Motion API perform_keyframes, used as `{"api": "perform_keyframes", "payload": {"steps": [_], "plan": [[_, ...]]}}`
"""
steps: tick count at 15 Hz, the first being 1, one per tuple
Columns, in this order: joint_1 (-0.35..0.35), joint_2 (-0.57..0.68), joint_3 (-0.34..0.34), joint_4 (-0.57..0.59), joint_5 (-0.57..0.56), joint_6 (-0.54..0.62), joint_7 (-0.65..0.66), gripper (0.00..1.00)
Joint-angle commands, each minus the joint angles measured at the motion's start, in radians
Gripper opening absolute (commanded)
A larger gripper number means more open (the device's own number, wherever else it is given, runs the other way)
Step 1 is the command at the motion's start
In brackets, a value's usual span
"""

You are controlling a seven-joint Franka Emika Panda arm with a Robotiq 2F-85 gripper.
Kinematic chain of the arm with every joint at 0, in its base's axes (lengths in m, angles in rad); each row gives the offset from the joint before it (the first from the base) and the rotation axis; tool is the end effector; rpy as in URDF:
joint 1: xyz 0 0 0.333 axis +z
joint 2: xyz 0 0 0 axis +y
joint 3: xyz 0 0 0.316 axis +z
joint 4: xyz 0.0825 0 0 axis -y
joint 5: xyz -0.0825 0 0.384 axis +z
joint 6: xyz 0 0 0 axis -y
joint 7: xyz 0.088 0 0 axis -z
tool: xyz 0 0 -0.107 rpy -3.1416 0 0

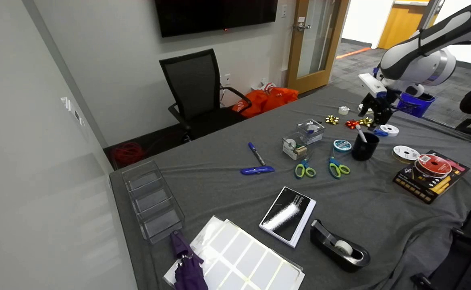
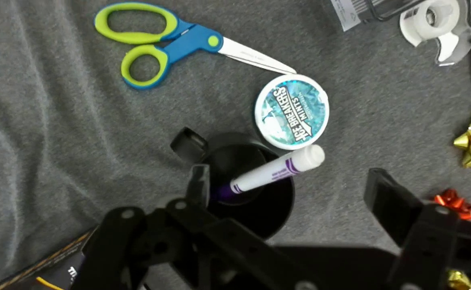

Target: Remove the markers from the black cup, put them inside the clear bowl on the right and move it to the front

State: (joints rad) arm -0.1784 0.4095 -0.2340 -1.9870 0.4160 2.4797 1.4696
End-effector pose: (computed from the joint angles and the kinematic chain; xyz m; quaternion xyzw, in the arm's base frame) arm 0.5693 -0.2443 0.2708 -0.4621 0.8808 0.0003 0.1035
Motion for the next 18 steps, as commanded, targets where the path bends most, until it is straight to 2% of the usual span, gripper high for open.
{"api": "perform_keyframes", "payload": {"steps": [1,9,17,18], "plan": [[-0.041,0.006,0.018,0.024,0.099,-0.046,0.088,1.00],[-0.050,0.042,0.035,0.017,0.258,0.024,0.162,1.00],[-0.043,0.101,0.060,0.021,0.370,0.118,0.158,1.00],[-0.045,0.103,0.061,0.021,0.376,0.119,0.153,0.87]]}}
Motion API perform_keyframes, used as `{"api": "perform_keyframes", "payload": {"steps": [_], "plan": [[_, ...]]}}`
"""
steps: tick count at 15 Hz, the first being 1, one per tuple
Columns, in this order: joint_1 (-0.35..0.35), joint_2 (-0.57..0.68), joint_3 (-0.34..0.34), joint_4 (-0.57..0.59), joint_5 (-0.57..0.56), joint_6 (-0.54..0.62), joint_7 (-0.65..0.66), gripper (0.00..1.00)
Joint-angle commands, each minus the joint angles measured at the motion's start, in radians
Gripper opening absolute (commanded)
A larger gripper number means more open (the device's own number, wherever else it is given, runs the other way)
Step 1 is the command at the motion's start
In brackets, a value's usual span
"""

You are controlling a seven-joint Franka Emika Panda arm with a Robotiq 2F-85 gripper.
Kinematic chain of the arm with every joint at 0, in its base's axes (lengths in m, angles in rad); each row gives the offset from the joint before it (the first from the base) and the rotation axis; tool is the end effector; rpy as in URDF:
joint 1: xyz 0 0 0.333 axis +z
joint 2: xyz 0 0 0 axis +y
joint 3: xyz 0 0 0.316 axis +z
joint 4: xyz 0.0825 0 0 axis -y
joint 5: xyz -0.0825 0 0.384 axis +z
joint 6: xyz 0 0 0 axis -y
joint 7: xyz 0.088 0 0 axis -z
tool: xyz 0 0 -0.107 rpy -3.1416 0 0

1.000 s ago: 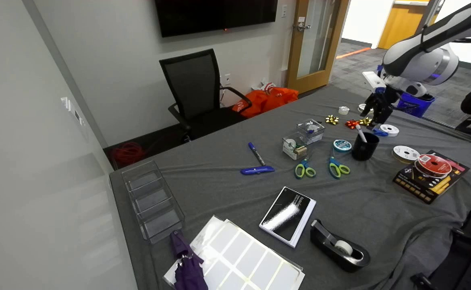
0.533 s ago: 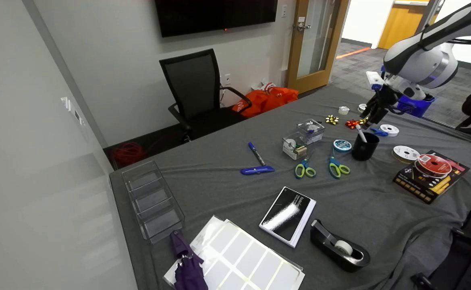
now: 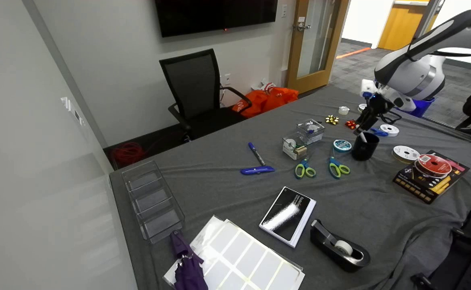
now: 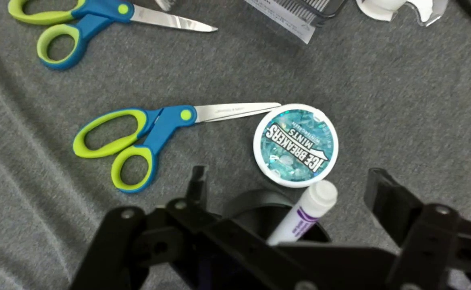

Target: Remove the markers from the black cup, put them inside the clear bowl on the right and move it to the front

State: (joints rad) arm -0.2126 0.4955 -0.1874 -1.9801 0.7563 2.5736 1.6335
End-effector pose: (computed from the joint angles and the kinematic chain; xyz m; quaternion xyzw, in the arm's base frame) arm 0.5687 -0.2483 0.2261 -0.2500 0.9506 0.0515 0.1768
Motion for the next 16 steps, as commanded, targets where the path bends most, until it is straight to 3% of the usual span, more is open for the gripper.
{"api": "perform_keyframes", "payload": {"steps": [1,11,16], "plan": [[-0.014,0.018,0.015,0.014,0.039,0.025,-0.017,0.74],[-0.020,0.019,0.011,0.014,0.037,0.025,-0.026,0.03],[-0.023,0.005,0.012,0.006,0.037,0.013,-0.035,0.04]]}}
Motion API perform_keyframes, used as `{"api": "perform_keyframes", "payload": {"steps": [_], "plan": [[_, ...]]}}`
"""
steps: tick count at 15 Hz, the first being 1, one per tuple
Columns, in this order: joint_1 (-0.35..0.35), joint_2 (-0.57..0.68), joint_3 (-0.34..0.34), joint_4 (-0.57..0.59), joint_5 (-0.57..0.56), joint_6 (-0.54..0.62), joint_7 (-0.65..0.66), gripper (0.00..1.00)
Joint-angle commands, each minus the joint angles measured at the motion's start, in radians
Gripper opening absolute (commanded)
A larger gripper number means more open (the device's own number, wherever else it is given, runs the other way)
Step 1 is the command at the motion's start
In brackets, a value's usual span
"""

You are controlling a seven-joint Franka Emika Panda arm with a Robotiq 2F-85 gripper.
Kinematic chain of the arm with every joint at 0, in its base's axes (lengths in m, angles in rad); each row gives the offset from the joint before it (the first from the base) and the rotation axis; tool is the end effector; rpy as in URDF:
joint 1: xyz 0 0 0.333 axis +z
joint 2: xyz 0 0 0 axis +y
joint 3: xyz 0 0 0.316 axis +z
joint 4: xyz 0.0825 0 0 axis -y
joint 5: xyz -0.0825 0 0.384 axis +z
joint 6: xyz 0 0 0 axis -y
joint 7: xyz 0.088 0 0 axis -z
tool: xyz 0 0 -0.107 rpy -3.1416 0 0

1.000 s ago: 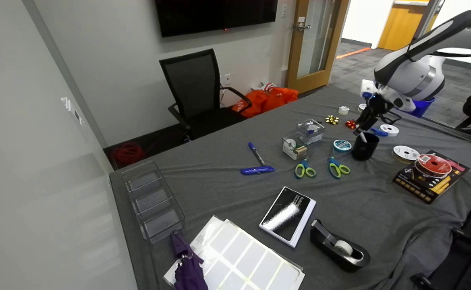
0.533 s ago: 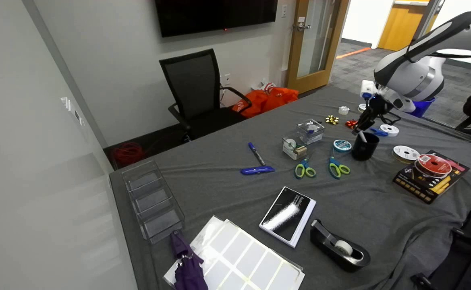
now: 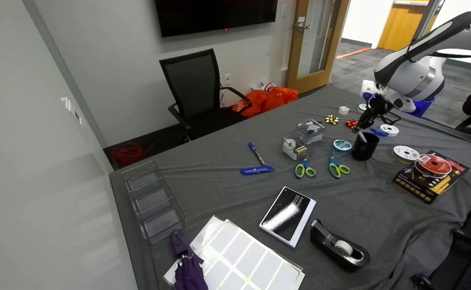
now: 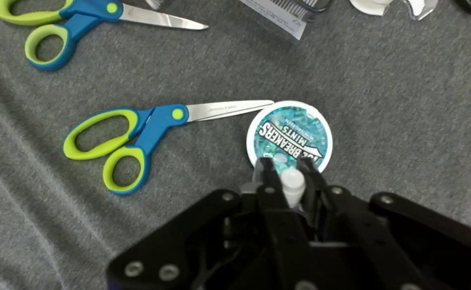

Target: Remove the markers from the black cup, put them inside the clear bowl on the right and move it to the front

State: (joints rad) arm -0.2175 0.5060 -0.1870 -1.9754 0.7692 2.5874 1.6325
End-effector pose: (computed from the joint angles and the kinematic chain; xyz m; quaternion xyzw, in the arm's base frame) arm 0.5683 -0.2527 0.2226 -0.2417 0.9524 0.0477 0.1793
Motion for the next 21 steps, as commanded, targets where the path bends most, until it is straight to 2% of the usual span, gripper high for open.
{"api": "perform_keyframes", "payload": {"steps": [1,8,14,18,21], "plan": [[-0.018,-0.012,0.011,-0.001,0.022,-0.009,-0.033,0.04],[-0.015,-0.086,0.005,0.001,0.012,-0.117,-0.001,0.04],[-0.010,-0.142,0.010,0.059,0.040,-0.231,0.058,0.04],[-0.004,-0.128,0.026,0.134,0.132,-0.234,0.101,0.04],[-0.001,-0.093,0.057,0.175,0.281,-0.169,0.056,0.04]]}}
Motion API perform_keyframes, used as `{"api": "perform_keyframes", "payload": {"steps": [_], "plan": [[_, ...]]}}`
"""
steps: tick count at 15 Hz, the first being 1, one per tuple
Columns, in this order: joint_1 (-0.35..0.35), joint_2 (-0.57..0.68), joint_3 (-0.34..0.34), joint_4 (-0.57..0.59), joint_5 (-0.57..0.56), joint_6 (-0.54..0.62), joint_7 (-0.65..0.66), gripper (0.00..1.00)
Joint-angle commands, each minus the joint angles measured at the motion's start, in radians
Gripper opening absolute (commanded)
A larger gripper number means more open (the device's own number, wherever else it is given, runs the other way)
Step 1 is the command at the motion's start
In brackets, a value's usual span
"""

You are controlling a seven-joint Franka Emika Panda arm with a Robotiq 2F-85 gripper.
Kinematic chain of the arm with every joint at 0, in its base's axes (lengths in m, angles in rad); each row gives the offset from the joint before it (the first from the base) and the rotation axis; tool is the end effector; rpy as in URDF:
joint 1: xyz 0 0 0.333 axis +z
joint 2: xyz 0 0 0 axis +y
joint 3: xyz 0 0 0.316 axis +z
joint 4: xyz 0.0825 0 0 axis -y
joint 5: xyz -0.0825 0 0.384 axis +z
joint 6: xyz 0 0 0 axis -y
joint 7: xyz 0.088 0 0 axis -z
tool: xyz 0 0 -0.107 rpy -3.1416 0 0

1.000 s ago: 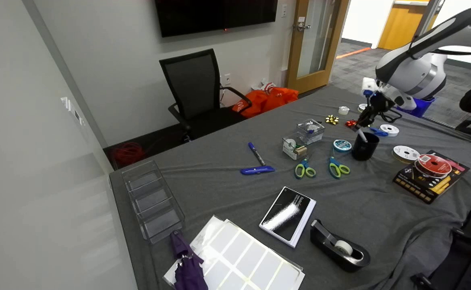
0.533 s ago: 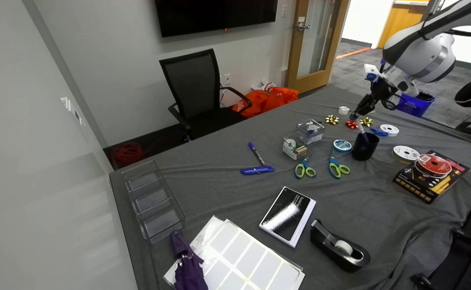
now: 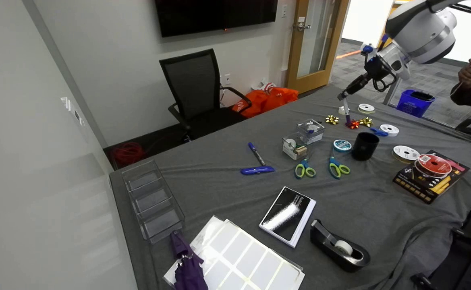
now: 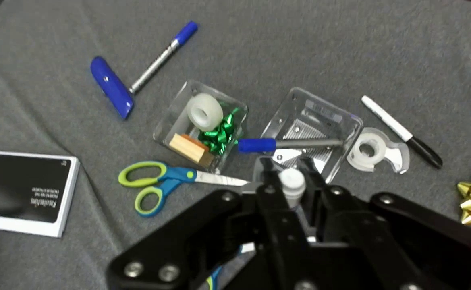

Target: Remove the markers from the black cup, put them inside the clear bowl on the right and move it to the front

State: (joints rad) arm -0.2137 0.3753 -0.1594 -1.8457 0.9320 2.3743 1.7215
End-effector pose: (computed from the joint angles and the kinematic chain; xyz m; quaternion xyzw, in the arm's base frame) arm 0.6150 -0.2230 0.3435 -0.1989 0.9262 0.1336 0.2910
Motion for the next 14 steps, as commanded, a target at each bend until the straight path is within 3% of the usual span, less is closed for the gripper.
{"api": "perform_keyframes", "payload": {"steps": [1,7,14], "plan": [[-0.003,0.051,0.039,0.057,0.169,0.067,-0.055,0.04],[0.005,0.192,0.094,0.166,0.511,0.221,-0.336,0.04],[0.014,0.357,0.093,0.297,0.696,0.279,-0.572,0.04]]}}
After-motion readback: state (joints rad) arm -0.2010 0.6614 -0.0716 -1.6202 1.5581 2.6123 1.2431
